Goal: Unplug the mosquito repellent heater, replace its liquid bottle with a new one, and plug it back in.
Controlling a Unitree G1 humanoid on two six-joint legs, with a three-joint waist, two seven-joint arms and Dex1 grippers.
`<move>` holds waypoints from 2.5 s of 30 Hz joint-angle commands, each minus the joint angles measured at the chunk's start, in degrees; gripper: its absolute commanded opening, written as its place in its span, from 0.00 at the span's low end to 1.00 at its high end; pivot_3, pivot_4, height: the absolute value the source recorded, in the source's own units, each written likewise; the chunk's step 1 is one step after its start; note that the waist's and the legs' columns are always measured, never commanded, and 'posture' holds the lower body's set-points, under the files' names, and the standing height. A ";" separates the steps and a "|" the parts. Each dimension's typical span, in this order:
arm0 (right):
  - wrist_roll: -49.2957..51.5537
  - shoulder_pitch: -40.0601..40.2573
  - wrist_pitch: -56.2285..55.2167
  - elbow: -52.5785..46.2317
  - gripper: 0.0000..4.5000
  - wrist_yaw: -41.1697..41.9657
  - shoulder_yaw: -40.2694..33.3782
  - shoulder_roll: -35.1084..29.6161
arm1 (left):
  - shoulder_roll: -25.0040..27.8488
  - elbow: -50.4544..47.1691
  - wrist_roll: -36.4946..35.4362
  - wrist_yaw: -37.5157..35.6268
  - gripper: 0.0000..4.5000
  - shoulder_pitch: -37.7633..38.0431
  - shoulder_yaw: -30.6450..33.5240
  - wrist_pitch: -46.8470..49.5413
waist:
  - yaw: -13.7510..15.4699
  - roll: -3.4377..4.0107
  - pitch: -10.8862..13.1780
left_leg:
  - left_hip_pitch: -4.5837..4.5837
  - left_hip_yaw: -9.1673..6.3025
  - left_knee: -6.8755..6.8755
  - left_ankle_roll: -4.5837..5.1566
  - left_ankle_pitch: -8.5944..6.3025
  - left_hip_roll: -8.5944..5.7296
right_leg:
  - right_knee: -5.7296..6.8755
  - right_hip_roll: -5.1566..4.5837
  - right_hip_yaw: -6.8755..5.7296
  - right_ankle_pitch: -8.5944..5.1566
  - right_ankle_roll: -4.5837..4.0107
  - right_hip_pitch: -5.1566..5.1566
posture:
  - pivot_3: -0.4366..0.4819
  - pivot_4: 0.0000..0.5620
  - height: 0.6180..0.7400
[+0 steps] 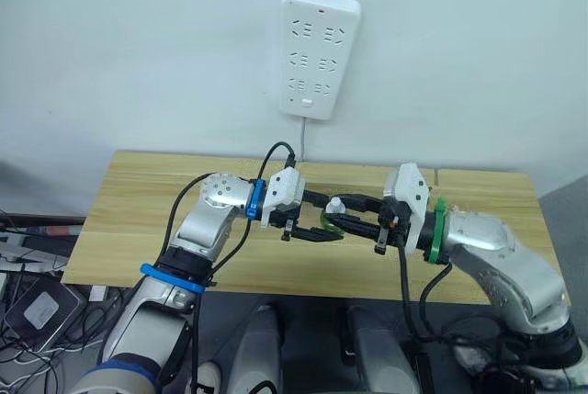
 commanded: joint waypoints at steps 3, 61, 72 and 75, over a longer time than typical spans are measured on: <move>-0.77 -12.36 -13.07 15.24 0.23 20.03 4.01 0.92 | 0.85 -2.74 -0.47 -2.28 0.49 0.36 -0.94 0.23 | -0.21 0.00 0.00 | 0.02 -0.04 -0.01 0.04 -0.01 0.04 | 0.02 0.09 -0.04 0.02 -0.04 0.01 | 0.57 0.50 1.00; 6.10 8.45 5.06 -11.28 1.00 -5.50 -12.60 -6.14 | -1.84 -1.10 0.27 1.08 0.49 0.10 -0.31 -0.10 | -1.14 -0.01 -0.91 | 0.07 -0.25 -0.06 -0.31 0.34 -0.02 | 0.56 0.04 -0.11 0.00 -0.09 -0.06 | 0.53 0.40 1.00; -0.30 2.29 3.28 -9.83 1.00 -14.52 -0.49 2.33 | -2.05 -0.93 0.40 1.08 0.49 -0.57 -0.55 0.19 | -1.08 -0.02 -1.62 | 0.06 -0.27 -0.06 -0.32 0.35 -0.06 | 0.56 0.05 -0.08 0.00 -0.09 -0.06 | 0.53 0.41 1.00; -4.20 1.18 2.43 -7.48 1.00 -16.73 3.15 4.42 | -2.19 -0.81 0.42 1.13 0.49 -0.66 -0.53 0.08 | -1.07 -0.08 -1.68 | 0.06 -0.28 -0.07 -0.32 0.35 -0.06 | 0.55 0.05 -0.09 0.00 -0.09 -0.06 | 0.53 0.41 1.00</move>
